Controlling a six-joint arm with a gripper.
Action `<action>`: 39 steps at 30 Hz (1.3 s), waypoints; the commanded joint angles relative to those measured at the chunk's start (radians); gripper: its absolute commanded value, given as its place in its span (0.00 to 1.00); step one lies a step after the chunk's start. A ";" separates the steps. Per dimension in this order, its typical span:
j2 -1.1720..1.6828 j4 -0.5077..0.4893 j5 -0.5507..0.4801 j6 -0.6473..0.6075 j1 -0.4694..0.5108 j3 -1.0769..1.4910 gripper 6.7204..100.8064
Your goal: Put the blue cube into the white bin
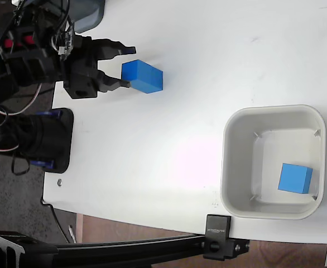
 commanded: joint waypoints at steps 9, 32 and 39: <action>0.031 -0.091 0.029 0.021 -0.026 0.029 0.99; -0.017 -0.235 0.038 0.054 -0.037 0.141 0.99; -0.037 -0.261 0.037 0.054 -0.037 0.144 0.96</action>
